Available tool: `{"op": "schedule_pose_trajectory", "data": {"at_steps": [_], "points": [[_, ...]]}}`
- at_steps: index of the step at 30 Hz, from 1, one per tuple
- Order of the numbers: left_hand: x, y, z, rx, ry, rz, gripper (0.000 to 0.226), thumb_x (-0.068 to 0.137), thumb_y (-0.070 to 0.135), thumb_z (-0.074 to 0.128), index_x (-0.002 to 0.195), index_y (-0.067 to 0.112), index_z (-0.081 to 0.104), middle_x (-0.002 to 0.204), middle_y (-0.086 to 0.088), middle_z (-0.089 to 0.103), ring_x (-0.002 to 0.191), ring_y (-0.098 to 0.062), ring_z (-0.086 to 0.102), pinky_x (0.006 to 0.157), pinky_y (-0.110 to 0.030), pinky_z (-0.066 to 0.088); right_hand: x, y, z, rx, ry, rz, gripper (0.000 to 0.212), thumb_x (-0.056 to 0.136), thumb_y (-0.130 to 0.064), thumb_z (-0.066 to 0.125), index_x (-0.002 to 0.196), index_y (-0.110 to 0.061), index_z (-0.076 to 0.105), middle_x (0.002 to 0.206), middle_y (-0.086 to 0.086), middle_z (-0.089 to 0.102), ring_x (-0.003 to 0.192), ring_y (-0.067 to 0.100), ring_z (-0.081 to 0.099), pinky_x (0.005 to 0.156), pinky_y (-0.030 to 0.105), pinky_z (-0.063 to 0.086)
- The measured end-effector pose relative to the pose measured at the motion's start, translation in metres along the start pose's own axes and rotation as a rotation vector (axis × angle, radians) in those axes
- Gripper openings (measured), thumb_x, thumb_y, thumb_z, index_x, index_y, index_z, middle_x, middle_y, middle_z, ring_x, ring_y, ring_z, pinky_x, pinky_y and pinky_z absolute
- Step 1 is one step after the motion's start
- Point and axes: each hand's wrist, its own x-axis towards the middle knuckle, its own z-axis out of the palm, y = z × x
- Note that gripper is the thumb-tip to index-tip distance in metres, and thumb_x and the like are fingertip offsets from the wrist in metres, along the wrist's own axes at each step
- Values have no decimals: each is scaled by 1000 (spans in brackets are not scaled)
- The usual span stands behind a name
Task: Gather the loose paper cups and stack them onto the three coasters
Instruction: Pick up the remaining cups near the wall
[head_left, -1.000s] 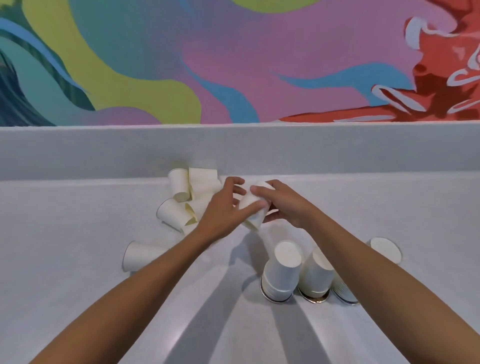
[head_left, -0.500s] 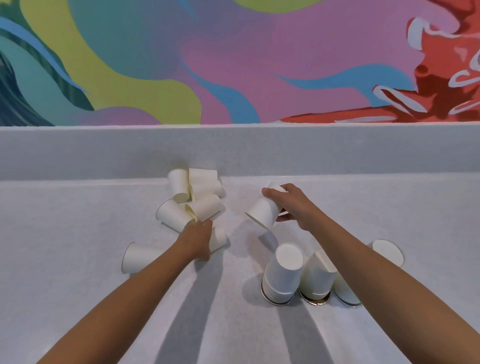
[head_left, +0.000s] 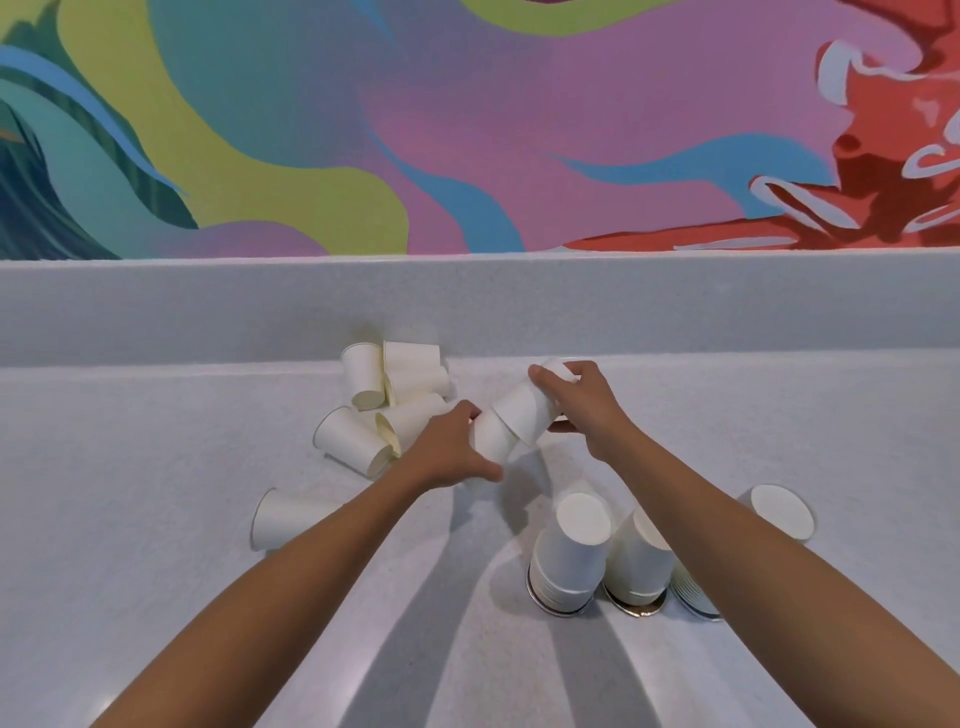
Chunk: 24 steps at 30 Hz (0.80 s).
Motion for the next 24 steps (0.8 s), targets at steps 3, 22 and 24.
{"op": "schedule_pose_trajectory", "data": {"at_steps": [3, 22, 24], "points": [[1, 11, -3, -37, 37, 18, 78, 66, 32, 85, 129, 18, 41, 117, -2, 56, 97, -17, 54, 77, -27, 49, -2, -1, 3, -36, -55, 9, 57, 83, -42, 69, 127, -17, 41, 124, 7, 52, 105, 27, 60, 79, 39, 59], [36, -53, -29, 360, 199, -77, 75, 80, 43, 71, 138, 11, 36, 134, -12, 48, 118, -29, 52, 94, -37, 44, 8, -1, 0, 178, -70, 195, 56, 82, -40, 70, 125, -12, 49, 116, 15, 61, 96, 29, 65, 57, 35, 57], [42, -69, -25, 617, 125, -160, 72, 78, 43, 70, 133, 10, 37, 126, -12, 52, 112, -29, 55, 93, -37, 45, 11, 1, 1, 157, -73, 192, 60, 81, -42, 70, 128, -13, 46, 117, 14, 60, 96, 29, 64, 56, 33, 57]]}}
